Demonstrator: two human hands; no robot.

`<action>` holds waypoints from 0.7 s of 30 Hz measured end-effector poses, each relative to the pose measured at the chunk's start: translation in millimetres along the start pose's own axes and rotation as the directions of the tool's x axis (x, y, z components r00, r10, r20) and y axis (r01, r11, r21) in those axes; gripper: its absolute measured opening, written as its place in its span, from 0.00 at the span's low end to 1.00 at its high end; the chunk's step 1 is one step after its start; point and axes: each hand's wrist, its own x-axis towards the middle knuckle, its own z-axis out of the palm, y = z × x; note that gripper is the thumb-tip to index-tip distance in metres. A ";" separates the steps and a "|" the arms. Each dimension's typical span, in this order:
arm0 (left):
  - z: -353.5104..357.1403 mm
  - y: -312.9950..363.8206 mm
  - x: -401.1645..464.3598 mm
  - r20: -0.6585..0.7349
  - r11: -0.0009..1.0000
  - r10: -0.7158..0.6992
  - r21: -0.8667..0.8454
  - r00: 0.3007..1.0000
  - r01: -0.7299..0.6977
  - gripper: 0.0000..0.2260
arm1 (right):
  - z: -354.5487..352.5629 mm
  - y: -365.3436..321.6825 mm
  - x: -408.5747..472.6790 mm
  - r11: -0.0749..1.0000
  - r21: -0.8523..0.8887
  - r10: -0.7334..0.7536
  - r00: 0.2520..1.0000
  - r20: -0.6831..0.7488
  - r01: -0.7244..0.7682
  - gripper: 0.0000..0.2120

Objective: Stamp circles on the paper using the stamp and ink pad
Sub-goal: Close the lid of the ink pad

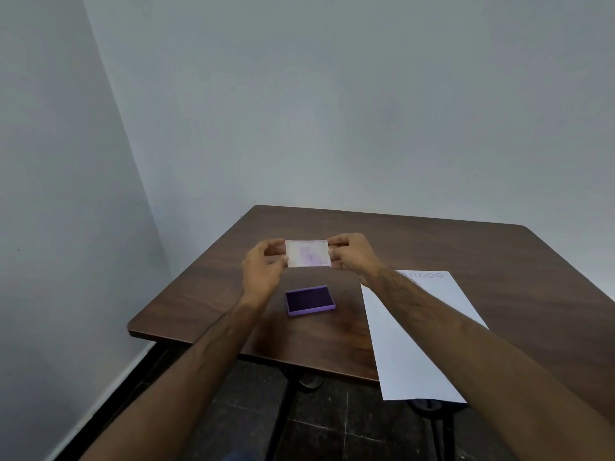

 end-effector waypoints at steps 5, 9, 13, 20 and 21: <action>-9.9 6.4 -8.1 0.000 0.994 0.102 -0.030 0.995 -0.102 0.15 | -12.9 -3.9 -17.9 0.994 0.005 -0.106 0.994 -0.025 0.106 0.09; -20.6 -5.6 -18.9 0.094 0.966 0.223 0.115 0.970 -0.233 0.10 | -24.2 4.3 -33.4 0.975 -0.075 -0.204 0.977 0.063 0.208 0.06; -25.9 -17.4 -33.1 0.187 0.866 0.345 0.315 0.920 -0.389 0.06 | -23.4 12.1 -45.4 0.924 -0.252 -0.265 0.957 0.118 0.287 0.06; -25.8 -26.9 -43.8 0.225 0.826 0.353 0.380 0.908 -0.416 0.05 | -14.3 18.3 -53.6 0.843 -0.442 -0.267 0.952 0.151 0.306 0.05; -25.4 -27.3 -44.3 0.227 0.823 0.357 0.383 0.906 -0.420 0.04 | -14.0 19.2 -54.5 0.839 -0.450 -0.266 0.952 0.150 0.305 0.05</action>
